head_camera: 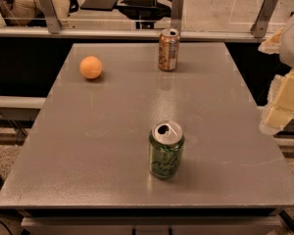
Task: Knock green can over
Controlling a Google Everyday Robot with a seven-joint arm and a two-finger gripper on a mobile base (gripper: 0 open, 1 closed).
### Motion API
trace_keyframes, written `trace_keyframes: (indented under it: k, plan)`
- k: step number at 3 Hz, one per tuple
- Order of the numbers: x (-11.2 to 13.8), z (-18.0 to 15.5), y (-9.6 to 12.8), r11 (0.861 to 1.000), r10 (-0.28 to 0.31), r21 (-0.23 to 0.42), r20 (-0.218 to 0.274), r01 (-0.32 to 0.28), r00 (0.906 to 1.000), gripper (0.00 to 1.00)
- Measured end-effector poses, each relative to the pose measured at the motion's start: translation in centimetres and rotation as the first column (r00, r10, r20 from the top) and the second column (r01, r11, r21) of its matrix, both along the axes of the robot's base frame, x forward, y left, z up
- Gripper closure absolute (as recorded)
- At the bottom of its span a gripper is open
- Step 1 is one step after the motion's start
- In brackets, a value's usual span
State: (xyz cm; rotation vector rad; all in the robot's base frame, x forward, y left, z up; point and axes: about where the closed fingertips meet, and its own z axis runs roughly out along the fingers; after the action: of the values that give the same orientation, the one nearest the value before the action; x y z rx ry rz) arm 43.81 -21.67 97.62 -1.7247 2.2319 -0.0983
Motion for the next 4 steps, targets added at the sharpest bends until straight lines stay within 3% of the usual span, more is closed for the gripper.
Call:
trace_keyframes:
  k: [2, 3, 4]
  plan:
    - [0.2, -1.0, 1.2, 1.000, 0.022, 0.022, 0.003, -0.022, 0.9998, 0.00]
    - [0.4, -2.5, 3.6, 0.994, 0.071, 0.088, 0.008, -0.071, 0.9975, 0.00]
    - [0.4, -3.8, 6.0, 0.978, 0.120, 0.173, 0.006, -0.119, 0.9928, 0.00]
